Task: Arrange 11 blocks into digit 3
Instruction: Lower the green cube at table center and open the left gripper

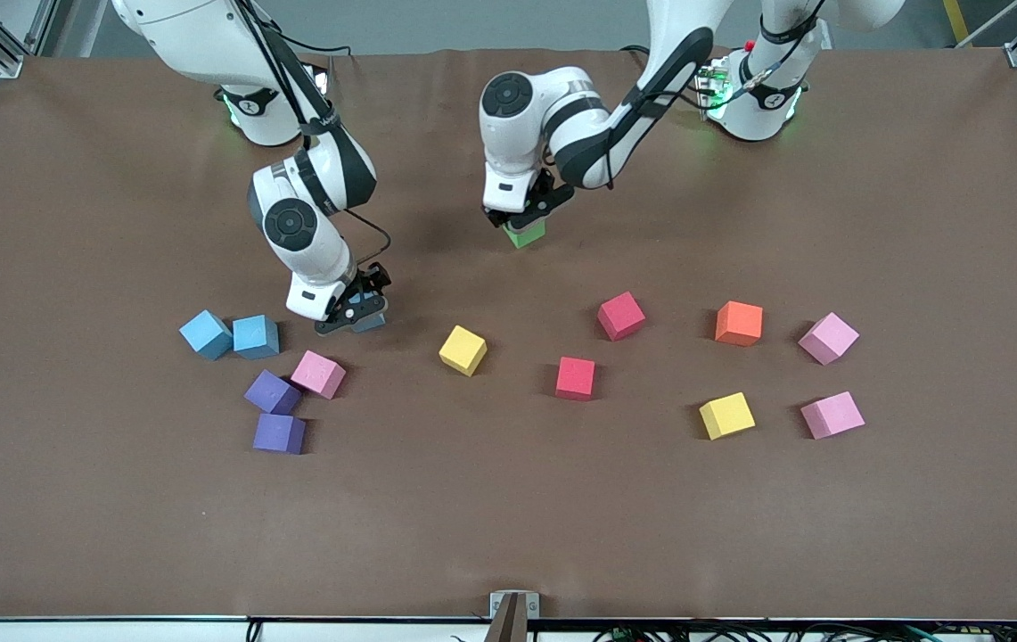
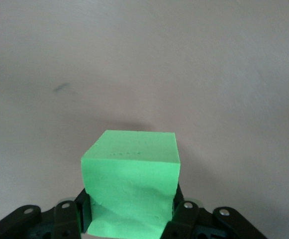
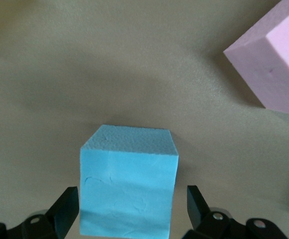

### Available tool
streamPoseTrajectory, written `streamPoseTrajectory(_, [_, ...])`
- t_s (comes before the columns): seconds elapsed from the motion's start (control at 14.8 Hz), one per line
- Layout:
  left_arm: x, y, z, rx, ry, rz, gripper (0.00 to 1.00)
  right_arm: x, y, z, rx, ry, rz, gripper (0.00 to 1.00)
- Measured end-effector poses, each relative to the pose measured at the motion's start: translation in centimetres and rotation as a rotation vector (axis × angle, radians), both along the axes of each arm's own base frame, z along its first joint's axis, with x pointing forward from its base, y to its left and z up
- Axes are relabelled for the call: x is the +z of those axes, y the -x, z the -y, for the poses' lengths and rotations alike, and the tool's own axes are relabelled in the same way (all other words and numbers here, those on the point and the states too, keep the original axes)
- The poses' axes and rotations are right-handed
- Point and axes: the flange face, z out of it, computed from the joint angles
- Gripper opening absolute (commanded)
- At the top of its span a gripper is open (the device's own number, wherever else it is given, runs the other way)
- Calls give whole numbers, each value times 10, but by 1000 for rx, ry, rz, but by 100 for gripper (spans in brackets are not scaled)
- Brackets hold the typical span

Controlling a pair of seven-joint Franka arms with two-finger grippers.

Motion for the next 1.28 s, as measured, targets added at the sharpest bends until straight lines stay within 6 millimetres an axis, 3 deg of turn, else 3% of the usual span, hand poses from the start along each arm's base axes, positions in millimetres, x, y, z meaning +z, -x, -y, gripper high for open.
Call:
streamPoseTrajectory(0.14, [-13,-1,7,-92,6,-22,2,-1,1,0,1,0,0,27])
streamPoseTrajectory(0.68, [-19,6,13,-438,30,-52,5,3,-2,-4,52,-13,18,20])
streamPoseTrajectory(1.28, [-32,12,11,-546,26,-81,13,16,-3,-12,724,-63,37,18])
